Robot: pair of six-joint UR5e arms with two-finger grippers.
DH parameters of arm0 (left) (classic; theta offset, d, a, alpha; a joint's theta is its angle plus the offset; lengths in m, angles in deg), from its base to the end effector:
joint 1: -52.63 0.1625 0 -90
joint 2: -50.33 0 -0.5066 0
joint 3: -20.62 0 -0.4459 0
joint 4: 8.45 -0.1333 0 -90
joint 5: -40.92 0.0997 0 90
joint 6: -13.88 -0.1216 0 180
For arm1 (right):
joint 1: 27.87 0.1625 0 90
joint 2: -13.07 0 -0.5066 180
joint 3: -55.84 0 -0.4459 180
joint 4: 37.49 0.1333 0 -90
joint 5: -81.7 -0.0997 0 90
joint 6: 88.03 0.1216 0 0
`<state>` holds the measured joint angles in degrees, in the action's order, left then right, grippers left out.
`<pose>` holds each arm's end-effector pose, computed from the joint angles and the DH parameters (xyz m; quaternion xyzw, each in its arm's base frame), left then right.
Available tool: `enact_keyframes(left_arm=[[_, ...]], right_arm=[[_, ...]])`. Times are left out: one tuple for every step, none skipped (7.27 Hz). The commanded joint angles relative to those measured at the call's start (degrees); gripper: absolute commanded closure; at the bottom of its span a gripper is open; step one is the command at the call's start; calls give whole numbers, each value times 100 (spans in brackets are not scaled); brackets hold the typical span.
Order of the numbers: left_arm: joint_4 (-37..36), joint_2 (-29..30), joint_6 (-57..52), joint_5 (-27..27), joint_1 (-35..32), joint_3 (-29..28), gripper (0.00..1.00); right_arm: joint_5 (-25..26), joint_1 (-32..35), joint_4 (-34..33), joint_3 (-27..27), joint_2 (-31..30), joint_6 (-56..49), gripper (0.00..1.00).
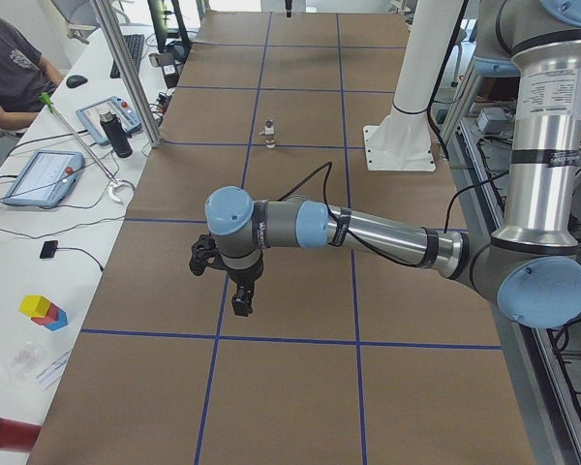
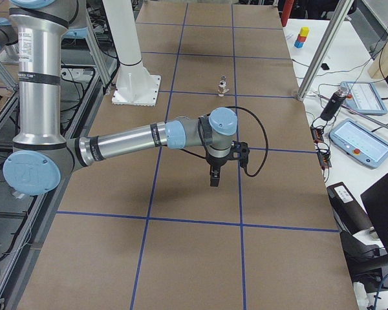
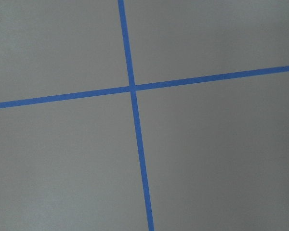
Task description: Assemble PPR valve and pipe with both arms
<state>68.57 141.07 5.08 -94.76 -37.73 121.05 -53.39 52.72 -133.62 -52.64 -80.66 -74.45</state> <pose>-0.0497 -0.5407 0.6707 0.0165 0.3880 0.0617 0.9194 -0.0368 -0.5105 0.6244 -0.0082 -0.3885 0.0047 0.9214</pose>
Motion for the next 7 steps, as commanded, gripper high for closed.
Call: enact_keyframes(left_arm=[[-3, 5, -7, -2, 0, 3, 0], [-3, 14, -7, -2, 0, 38, 0], [-3, 40, 19, -2, -9, 38, 0], [-12, 49, 37, -2, 0, 47, 0], [-12, 49, 46, -11, -9, 55, 0], [-12, 58, 46, -19, 0, 82, 0], [-12, 58, 46, -28, 0, 91, 0]], right_arm=[[9, 27, -2, 20, 4, -4, 0], [18, 53, 7, 63, -5, -13, 0], [96, 79, 7, 72, 13, -30, 0], [410, 80, 7, 55, 48, -39, 0], [422, 80, 7, 72, 57, -39, 0], [405, 88, 7, 46, 48, -39, 0], [405, 88, -2, 81, 39, -31, 0]])
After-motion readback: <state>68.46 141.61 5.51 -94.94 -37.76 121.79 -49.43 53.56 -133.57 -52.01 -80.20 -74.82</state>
